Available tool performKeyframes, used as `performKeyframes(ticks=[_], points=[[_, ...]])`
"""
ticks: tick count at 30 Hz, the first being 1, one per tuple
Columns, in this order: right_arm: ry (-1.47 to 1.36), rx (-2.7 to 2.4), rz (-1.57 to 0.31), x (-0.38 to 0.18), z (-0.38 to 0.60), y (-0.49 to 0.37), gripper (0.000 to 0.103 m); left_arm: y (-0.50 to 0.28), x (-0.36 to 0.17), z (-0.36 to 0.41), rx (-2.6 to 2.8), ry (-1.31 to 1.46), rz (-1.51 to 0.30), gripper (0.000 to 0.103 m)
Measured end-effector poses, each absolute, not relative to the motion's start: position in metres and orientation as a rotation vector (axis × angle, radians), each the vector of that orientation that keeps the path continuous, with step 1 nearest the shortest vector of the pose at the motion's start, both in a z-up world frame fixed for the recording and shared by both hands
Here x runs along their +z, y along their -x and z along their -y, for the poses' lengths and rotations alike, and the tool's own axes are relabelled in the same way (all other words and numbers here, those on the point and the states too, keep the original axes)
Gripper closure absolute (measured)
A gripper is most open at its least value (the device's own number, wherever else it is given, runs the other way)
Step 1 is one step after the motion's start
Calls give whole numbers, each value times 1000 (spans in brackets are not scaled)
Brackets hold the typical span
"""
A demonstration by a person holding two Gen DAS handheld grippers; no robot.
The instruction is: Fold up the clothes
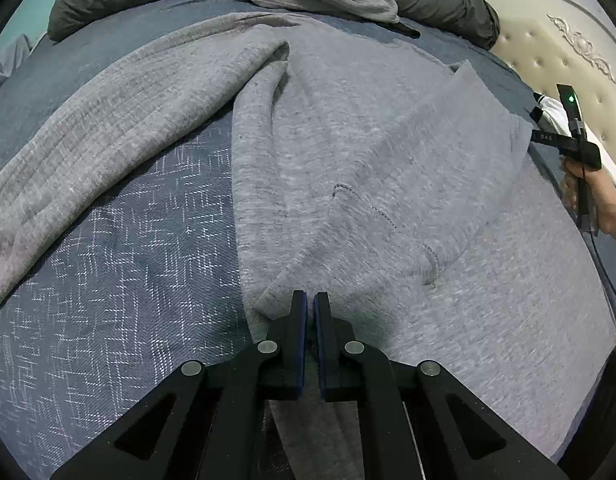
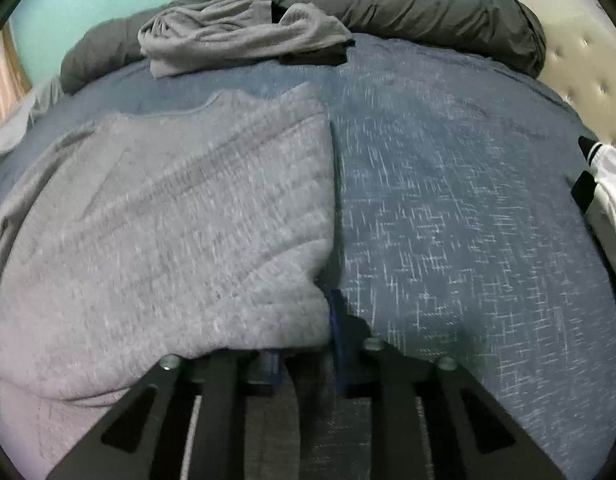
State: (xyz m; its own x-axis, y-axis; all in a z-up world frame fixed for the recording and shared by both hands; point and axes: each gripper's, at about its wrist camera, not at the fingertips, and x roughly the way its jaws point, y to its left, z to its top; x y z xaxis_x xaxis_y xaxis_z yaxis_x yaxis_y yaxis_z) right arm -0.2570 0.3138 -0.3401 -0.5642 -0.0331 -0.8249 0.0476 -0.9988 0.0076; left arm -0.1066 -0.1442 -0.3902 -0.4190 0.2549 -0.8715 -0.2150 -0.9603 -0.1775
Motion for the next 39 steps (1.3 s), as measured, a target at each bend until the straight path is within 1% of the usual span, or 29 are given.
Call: performKeyframes(ticks=[5,8,10,13,15,17,19,21,22,25,28,30,33,35,37,39], points=[[-1418,-2809,-142,-319,-325,252,97,104,-390,142,2434,1504,49,99],[-1388,-2818,-301,-304,-323,254,97,102,-390,141,2434,1507,44,99],[-1405,-2807,-390,-305,-320,257,97,101,-391,140,2433,1509,40,99],[-1488,-2773,-495,-320,-316,264,97,100,-391,138,2431,1511,35,99],[-1533,-2736,-523,-332,-314,267,96,99,-391,138,2430,1512,31,99],[-1572,-2709,-499,-340,-320,267,95,98,-391,138,2427,1514,34,99],[-1563,-2704,-476,-338,-328,264,82,97,-391,137,2425,1516,35,99],[-1549,-2685,-445,-333,-336,260,72,96,-391,136,2426,1518,35,99],[-1542,-2671,-429,-329,-340,258,72,95,-391,136,2426,1520,35,99],[-1583,-2615,-445,-324,-348,254,71,93,-391,135,2427,1521,35,99],[-1574,-2615,-371,-312,-362,250,71,91,-391,135,2427,1520,33,99],[-1510,-2673,-240,-296,-368,248,72,90,-391,134,2426,1522,36,99],[-1442,-2680,-95,-284,-365,254,72,88,-391,133,2427,1524,34,99],[-1438,-2642,-59,-290,-353,260,73,87,-392,133,2426,1525,39,99],[-1483,-2605,-76,-305,-341,264,81,85,-392,133,2424,1523,39,99],[-1582,-2564,-127,-327,-335,266,83,84,-392,133,2421,1523,45,99]])
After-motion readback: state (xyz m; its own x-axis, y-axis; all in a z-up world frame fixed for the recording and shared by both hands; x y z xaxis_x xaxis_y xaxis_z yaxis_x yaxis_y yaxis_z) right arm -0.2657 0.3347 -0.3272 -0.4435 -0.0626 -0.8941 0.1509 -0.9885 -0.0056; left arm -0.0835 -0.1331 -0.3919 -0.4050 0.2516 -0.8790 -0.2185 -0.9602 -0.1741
